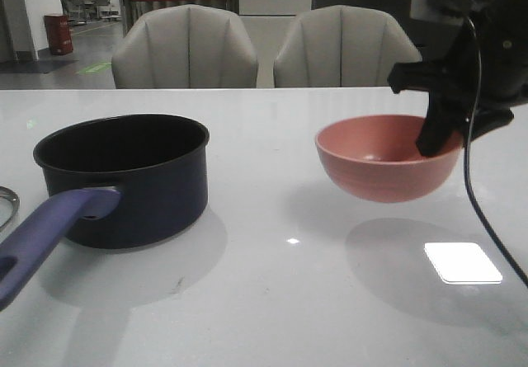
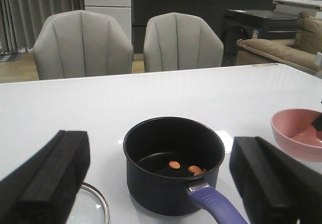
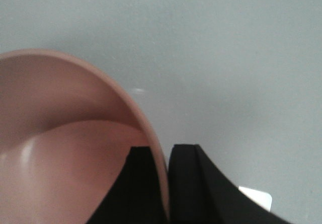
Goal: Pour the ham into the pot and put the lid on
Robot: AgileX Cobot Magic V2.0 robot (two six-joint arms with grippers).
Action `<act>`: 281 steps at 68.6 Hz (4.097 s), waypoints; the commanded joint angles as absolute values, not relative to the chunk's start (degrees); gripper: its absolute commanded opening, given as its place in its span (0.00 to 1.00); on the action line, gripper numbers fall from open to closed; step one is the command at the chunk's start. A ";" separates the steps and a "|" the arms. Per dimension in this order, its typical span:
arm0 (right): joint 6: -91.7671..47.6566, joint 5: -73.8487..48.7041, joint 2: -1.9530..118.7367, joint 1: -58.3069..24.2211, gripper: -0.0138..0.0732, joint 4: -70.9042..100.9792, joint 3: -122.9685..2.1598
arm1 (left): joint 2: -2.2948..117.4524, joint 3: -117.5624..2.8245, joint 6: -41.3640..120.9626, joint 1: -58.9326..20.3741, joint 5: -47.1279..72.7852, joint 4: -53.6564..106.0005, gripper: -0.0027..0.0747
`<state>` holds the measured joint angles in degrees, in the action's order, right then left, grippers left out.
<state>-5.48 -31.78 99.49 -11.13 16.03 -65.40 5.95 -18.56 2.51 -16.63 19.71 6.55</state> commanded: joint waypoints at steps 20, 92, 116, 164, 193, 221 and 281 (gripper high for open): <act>-6.19 -30.77 104.19 -10.56 0.37 17.55 -66.49 | 7.16 -20.07 1.88 -16.99 14.93 6.87 0.82; -6.35 -10.07 48.66 -10.84 0.70 9.76 -35.21 | 7.16 -20.07 1.88 -16.99 14.93 6.87 0.82; -6.35 -8.30 21.28 -10.84 0.70 9.76 -21.10 | 7.16 -20.07 1.88 -17.07 14.93 7.16 0.82; -6.29 -7.92 13.54 -10.84 0.33 9.76 -16.84 | 7.86 -20.31 1.88 -17.07 16.11 6.90 0.82; -6.29 -7.92 13.54 -10.84 0.33 9.76 -16.84 | 33.55 -37.07 -7.97 -16.84 30.49 -1.26 0.85; -6.29 -7.92 13.54 -10.84 0.33 9.76 -16.84 | 59.52 -50.99 -12.07 -12.89 40.29 -7.48 0.84; -6.29 -7.92 13.54 -10.84 0.33 9.76 -16.84 | 94.95 -73.63 0.98 6.93 54.62 5.87 0.84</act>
